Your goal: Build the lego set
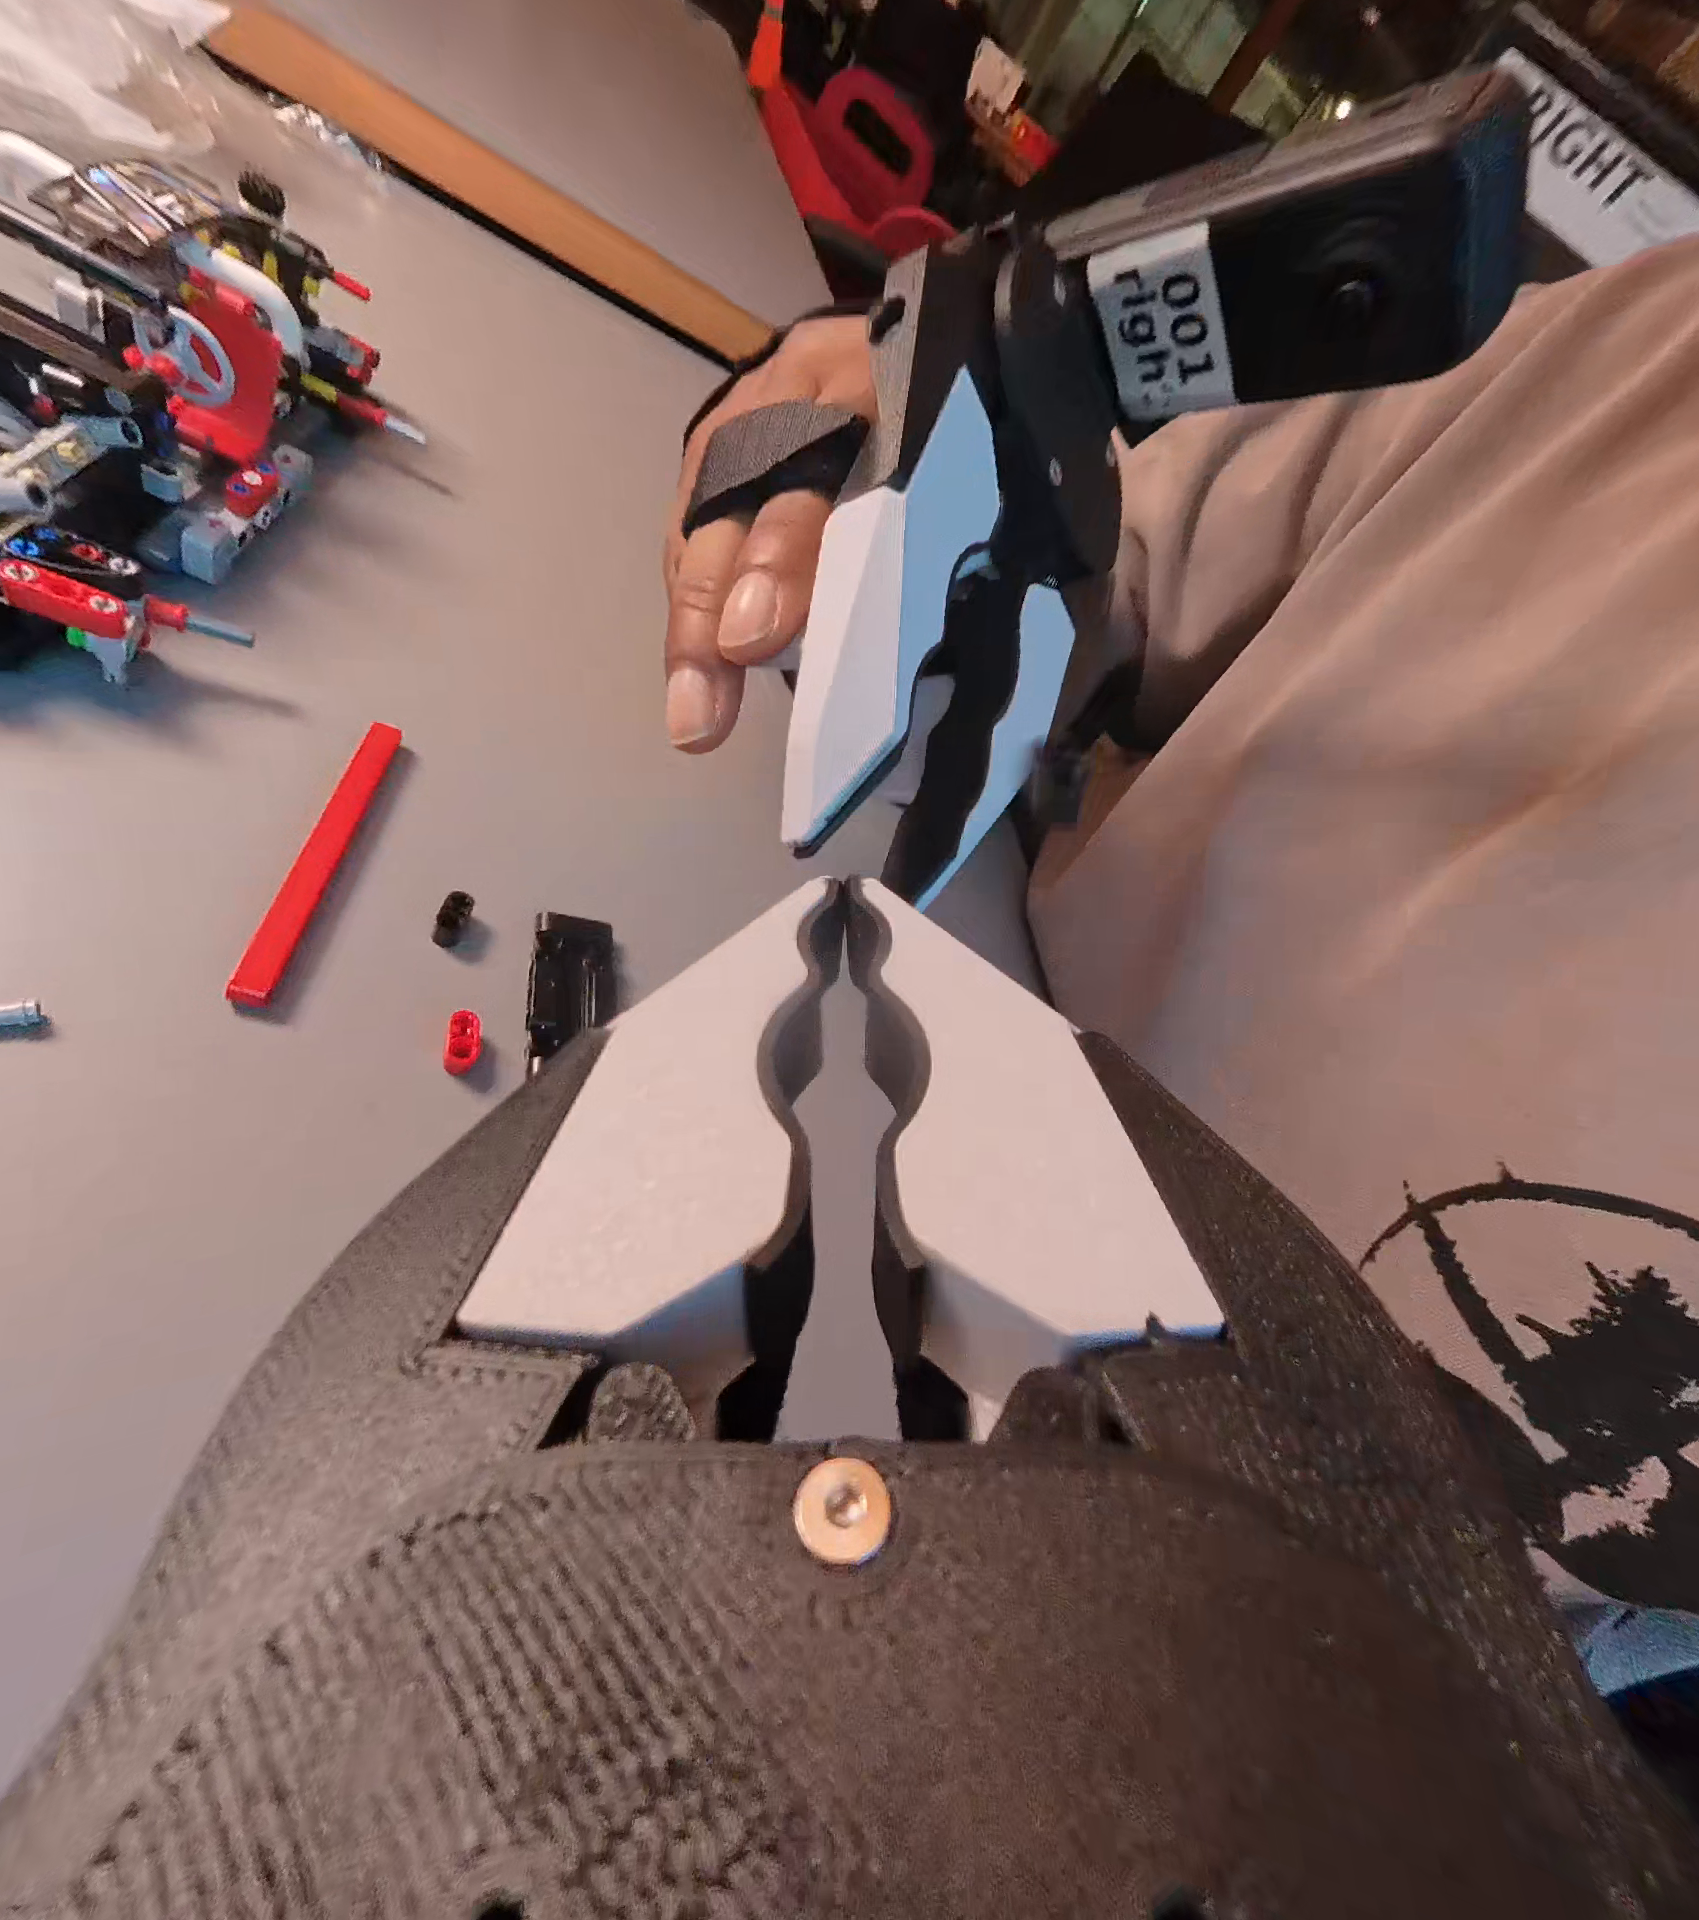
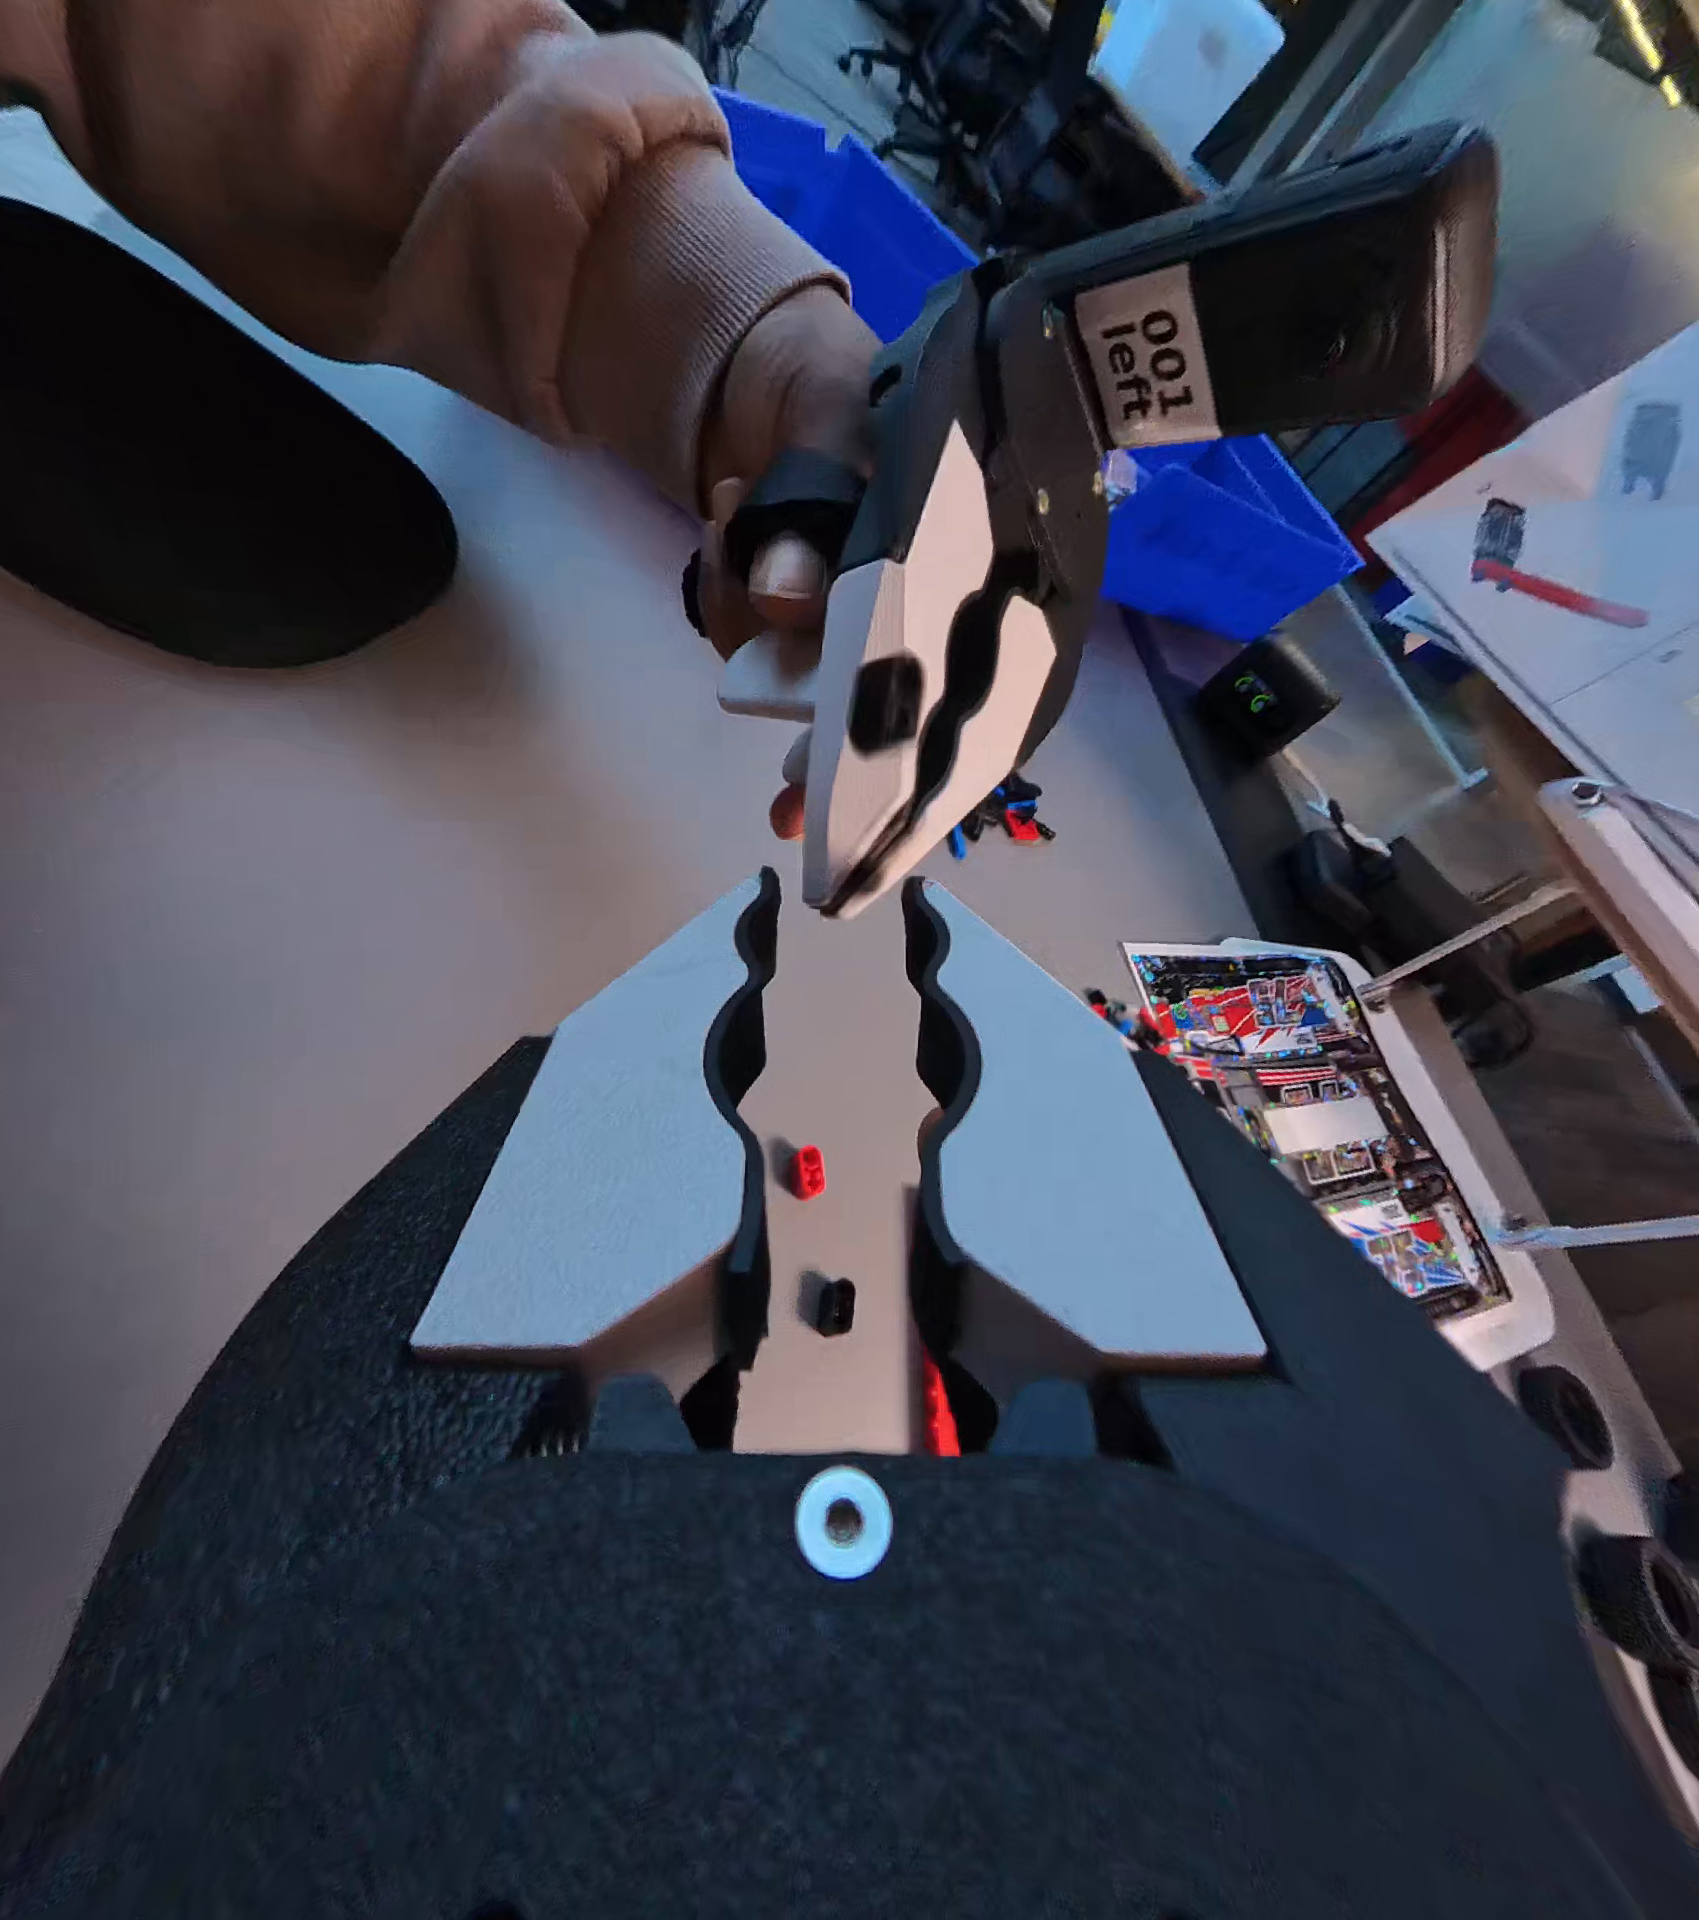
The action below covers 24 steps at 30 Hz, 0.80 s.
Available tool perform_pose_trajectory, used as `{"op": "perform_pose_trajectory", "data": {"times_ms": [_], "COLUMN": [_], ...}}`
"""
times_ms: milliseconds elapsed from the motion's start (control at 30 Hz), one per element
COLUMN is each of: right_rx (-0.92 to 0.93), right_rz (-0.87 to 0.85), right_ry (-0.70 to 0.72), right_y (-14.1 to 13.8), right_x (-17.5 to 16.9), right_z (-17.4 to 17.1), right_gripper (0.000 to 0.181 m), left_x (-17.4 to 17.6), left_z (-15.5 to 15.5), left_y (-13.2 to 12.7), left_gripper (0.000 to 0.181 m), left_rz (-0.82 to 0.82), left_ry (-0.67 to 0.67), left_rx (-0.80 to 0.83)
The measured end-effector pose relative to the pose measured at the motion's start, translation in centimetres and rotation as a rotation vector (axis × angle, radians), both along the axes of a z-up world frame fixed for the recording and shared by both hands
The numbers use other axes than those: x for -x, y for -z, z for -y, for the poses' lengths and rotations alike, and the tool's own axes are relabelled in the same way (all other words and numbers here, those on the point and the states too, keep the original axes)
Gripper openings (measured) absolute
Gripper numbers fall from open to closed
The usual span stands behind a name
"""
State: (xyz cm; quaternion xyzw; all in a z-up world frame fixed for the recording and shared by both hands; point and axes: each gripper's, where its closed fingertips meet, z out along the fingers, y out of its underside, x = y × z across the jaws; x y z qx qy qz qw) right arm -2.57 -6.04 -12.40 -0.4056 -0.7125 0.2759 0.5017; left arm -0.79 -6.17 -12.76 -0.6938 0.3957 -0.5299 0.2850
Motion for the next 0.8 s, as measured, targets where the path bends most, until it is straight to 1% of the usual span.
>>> {"op": "perform_pose_trajectory", "data": {"times_ms": [100,167,267,367,467,600,667,800], "right_rx": [0.035,0.042,0.063,0.103,0.155,0.177,0.192,0.198], "right_rz": [0.024,0.042,0.05,0.065,0.068,0.076,0.075,0.072], "right_ry": [-0.017,0.011,0.064,0.071,0.053,0.041,0.029,0.018], "right_y": [0.7,1.3,2.1,3.1,3.7,4.6,4.7,4.7], "right_x": [-0.6,-1.0,-2.1,-3.0,-3.2,-2.6,-2.3,-2.1], "right_z": [0.1,-0.6,-1.7,-1.6,-0.9,-0.6,-0.3,0.2], "right_gripper": [0.013,0.008,0.0,0.0,0.0,0.0,0.0,0.001], "left_x": [-0.6,-0.5,0.4,1.4,3.0,4.8,5.4,6.7], "left_z": [-0.2,-0.7,-2.3,-3.0,-3.5,-4.2,-4.3,-3.9], "left_y": [0.8,1.6,3.2,3.7,3.3,1.9,1.2,-0.2], "left_gripper": [0.0,0.0,0.0,0.0,0.0,0.0,0.0,0.0], "left_rz": [-0.057,-0.101,-0.137,-0.121,-0.101,-0.053,-0.043,-0.079], "left_ry": [0.007,-0.015,-0.124,-0.214,-0.29,-0.374,-0.39,-0.408], "left_rx": [0.019,0.02,0.016,-0.042,-0.106,-0.158,-0.176,-0.23]}}
